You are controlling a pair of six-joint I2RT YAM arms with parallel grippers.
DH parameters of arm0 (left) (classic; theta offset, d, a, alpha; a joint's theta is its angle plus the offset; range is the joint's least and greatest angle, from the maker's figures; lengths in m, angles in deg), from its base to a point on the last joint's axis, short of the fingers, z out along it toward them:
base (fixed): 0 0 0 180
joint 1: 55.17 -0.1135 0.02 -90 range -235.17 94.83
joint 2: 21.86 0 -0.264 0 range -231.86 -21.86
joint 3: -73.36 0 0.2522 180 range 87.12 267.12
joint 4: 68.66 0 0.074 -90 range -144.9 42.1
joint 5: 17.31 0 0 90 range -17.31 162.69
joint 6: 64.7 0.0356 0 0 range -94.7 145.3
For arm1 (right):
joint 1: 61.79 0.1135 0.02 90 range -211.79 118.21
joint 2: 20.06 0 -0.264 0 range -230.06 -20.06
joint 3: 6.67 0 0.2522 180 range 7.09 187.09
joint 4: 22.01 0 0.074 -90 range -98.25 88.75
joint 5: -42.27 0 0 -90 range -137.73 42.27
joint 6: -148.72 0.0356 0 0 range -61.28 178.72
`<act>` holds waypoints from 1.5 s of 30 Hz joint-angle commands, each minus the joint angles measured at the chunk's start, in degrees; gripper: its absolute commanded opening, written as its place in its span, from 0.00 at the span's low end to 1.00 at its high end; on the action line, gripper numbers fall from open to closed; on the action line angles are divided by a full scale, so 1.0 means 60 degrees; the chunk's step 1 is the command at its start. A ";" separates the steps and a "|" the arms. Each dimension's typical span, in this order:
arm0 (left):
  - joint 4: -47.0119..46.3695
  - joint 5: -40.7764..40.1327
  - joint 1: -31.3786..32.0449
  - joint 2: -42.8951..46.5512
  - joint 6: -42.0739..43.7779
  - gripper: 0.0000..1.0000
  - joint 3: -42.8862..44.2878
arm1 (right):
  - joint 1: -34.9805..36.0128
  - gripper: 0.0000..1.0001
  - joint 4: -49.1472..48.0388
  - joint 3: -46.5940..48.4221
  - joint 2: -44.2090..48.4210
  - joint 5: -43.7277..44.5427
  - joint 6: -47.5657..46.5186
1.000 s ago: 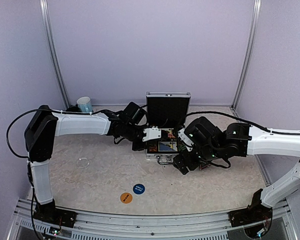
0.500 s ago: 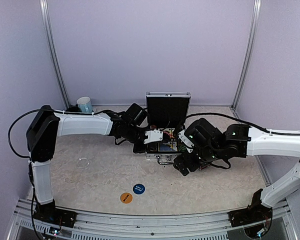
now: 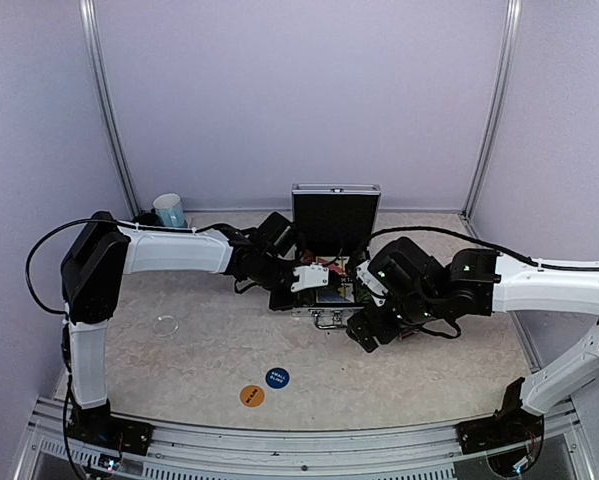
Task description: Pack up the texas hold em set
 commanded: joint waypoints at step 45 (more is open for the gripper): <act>0.0218 -0.0352 0.0165 0.0233 -0.0339 0.00 0.0555 | -0.0120 0.96 -0.0183 -0.0130 -0.0242 -0.0280 0.0097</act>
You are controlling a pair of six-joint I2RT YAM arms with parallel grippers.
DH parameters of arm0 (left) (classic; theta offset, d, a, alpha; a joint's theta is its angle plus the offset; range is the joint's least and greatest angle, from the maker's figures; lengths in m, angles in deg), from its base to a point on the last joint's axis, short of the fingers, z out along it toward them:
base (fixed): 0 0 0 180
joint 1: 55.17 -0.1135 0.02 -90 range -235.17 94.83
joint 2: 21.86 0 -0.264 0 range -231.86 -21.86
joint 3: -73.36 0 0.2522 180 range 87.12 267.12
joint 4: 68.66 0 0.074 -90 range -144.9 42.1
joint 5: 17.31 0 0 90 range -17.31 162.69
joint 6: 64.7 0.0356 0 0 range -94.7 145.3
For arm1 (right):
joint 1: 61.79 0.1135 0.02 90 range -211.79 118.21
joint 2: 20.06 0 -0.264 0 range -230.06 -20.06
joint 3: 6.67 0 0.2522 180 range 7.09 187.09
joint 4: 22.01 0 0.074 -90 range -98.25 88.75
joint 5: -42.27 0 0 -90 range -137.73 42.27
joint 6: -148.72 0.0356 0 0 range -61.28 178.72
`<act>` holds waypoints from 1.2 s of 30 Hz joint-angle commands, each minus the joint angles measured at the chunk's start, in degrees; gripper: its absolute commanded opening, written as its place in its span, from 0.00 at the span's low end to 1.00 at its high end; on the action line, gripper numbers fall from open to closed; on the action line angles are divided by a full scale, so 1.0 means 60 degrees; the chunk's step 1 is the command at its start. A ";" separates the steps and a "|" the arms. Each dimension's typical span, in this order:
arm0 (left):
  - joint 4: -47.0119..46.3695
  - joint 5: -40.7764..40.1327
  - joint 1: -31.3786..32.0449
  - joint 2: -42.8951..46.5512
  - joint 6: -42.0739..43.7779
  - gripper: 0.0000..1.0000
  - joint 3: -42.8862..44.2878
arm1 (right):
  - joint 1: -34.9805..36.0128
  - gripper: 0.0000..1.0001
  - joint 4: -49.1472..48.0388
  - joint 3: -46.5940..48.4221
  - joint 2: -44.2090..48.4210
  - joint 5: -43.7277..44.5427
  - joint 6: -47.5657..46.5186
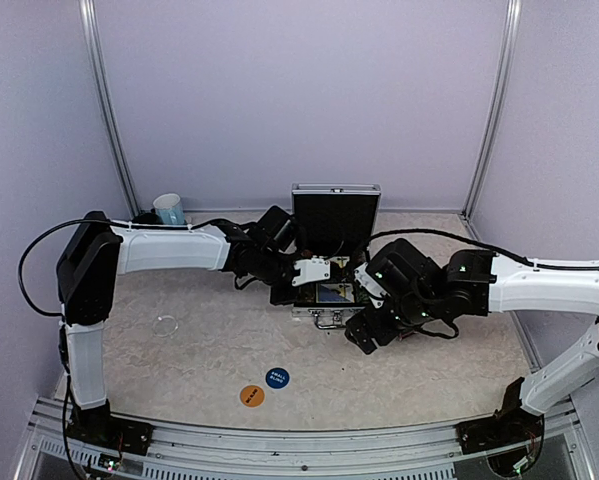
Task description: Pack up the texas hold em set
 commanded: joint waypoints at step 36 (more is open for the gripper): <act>0.0176 -0.0772 -0.0281 -0.1186 -0.0542 0.26 0.0979 | -0.0135 0.96 -0.0014 0.0056 -0.0192 -0.0103 -0.0101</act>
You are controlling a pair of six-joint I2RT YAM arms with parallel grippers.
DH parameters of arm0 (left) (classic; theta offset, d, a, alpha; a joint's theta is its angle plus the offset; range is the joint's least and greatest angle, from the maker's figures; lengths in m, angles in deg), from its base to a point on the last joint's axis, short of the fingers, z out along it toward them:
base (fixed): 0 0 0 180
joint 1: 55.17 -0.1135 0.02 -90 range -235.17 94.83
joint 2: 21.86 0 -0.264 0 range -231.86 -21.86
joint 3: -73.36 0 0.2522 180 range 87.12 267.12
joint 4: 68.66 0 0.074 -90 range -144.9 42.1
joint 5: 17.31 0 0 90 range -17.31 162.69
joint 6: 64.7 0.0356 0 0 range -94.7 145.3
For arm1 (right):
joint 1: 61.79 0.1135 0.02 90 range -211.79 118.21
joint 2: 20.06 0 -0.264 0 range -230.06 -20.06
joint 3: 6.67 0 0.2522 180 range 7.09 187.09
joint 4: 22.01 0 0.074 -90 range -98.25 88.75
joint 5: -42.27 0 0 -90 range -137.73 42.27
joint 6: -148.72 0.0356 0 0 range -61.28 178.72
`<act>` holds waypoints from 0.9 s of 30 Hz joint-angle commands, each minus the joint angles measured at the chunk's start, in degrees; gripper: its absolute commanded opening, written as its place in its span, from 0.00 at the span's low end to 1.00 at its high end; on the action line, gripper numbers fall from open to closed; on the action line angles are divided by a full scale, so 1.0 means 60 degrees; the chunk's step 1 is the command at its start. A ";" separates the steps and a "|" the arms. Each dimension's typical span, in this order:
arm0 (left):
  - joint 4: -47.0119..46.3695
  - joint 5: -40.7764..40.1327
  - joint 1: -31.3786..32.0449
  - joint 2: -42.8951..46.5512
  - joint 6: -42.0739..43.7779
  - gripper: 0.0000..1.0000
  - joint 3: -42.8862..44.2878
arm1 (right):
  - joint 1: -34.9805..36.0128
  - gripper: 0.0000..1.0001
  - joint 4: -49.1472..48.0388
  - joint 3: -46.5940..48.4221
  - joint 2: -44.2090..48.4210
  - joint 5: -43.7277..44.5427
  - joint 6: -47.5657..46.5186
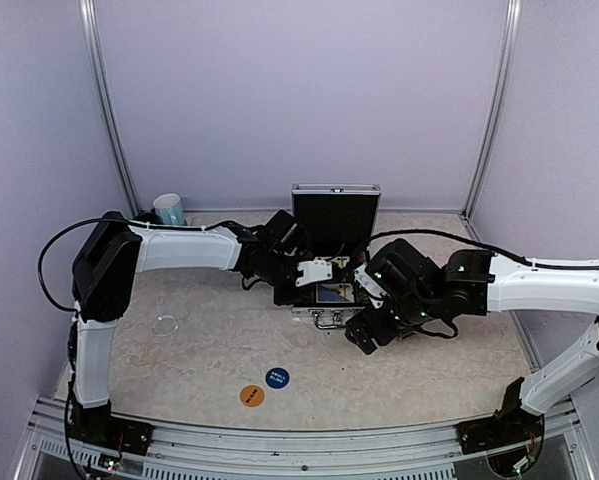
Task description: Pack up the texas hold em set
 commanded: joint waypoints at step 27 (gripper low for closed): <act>-0.3726 -0.3051 0.0050 0.4695 -0.7388 0.98 -0.3866 | -0.0433 0.97 -0.0449 0.0777 -0.1175 -0.0781 -0.0425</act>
